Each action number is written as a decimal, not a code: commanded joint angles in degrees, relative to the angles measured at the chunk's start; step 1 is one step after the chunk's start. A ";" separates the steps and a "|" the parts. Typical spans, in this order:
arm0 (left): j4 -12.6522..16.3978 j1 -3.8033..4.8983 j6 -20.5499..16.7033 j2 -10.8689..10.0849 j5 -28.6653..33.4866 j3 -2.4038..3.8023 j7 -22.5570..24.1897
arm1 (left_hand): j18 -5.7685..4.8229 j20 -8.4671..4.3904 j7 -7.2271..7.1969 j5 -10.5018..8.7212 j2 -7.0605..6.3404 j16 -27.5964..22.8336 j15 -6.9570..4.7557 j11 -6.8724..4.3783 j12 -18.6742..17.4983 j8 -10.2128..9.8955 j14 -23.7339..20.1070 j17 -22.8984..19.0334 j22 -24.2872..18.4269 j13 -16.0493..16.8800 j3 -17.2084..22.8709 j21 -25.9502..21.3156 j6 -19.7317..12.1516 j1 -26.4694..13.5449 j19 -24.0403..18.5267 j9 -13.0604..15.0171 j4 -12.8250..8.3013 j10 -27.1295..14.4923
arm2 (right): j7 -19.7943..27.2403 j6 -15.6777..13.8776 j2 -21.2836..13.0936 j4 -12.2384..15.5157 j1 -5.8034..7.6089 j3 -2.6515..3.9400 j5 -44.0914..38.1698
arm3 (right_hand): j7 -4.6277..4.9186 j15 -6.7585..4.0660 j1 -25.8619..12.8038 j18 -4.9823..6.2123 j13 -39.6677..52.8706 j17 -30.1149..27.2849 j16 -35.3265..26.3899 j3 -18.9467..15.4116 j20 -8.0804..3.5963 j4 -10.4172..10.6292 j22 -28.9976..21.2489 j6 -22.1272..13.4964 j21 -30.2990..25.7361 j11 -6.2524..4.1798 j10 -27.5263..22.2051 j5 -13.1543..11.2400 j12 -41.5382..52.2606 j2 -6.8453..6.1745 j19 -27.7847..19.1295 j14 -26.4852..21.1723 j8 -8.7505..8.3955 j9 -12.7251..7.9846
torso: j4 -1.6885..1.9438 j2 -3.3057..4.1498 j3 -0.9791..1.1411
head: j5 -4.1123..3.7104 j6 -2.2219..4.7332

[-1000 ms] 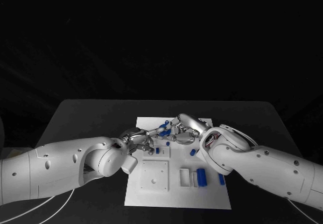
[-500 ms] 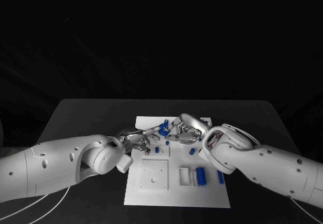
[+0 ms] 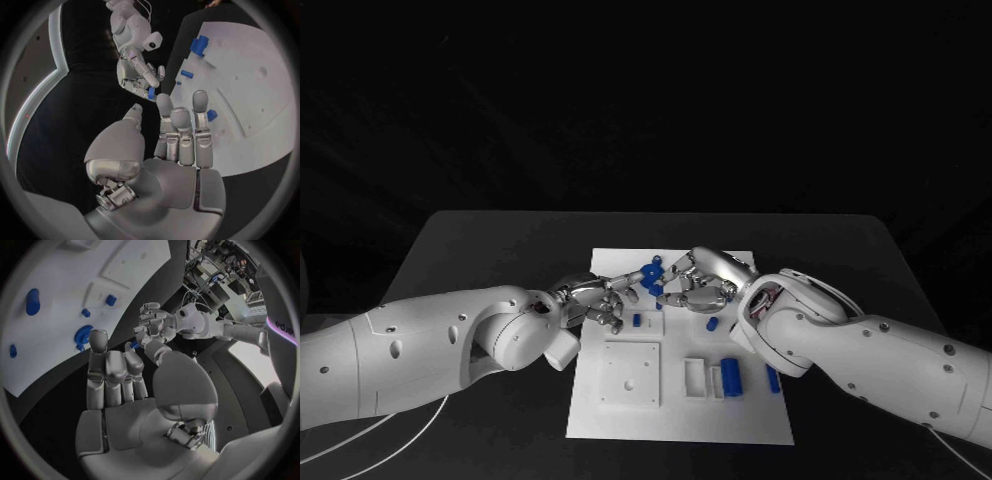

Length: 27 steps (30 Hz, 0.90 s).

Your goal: Assemble the parts on the task board

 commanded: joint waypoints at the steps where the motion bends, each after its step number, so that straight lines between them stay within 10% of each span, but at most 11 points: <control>1: 0.11 0.06 4.88 0.25 -3.51 0.06 1.22 | -1.19 -0.17 -0.25 1.64 0.72 0.55 -0.06 -0.17 0.63 1.73 -0.33 -0.22 1.17 0.06 -0.31 0.11 -0.36 0.09 -0.40 1.30 -0.22 -0.41 | 1.18 1.40 0.09 0.32 -0.21 -0.05 0.86 | -0.17 -0.19 -0.06 -0.04 0.07 0.05 0.12 -0.41 0.06 -0.21 0.18 0.40 0.14 -0.15 0.29 0.38 0.39 0.74 0.31 -0.07 0.15 0.07 | -0.02 0.00 -0.01 | -0.02 -0.07; 12: 0.26 0.06 6.41 0.58 -6.38 0.08 1.71 | -1.29 -0.35 -0.88 7.68 2.70 1.80 -0.26 -0.48 2.40 6.17 -0.85 -1.16 1.16 -0.26 -0.33 0.71 -2.21 -0.24 -0.66 5.45 -0.97 -1.29 | 1.50 1.67 0.33 0.89 -0.76 -0.24 1.83 | -0.18 -0.19 -0.10 -0.03 0.11 0.08 0.13 -0.65 0.07 -0.46 0.63 0.38 -0.15 -0.15 0.29 0.48 0.39 0.93 0.39 -0.07 0.15 0.08 | 0.01 0.01 -0.01 | -0.04 -0.30; 27: 0.54 0.05 7.20 0.58 -7.74 0.09 2.28 | -1.28 -0.20 -0.80 8.58 3.28 2.19 -0.11 -0.34 2.92 6.07 -1.45 -1.75 1.13 -0.55 0.61 0.78 -2.26 -0.16 -1.10 5.25 -1.50 -1.95 | 1.67 2.39 0.16 1.34 -0.90 -0.31 2.36 | -0.15 -0.18 -0.13 -0.04 0.16 0.04 0.05 -0.81 0.08 -0.56 0.91 0.34 -0.21 -0.14 0.29 0.60 0.42 1.09 0.49 -0.09 0.16 0.09 | 0.03 -0.02 -0.03 | -0.03 -0.43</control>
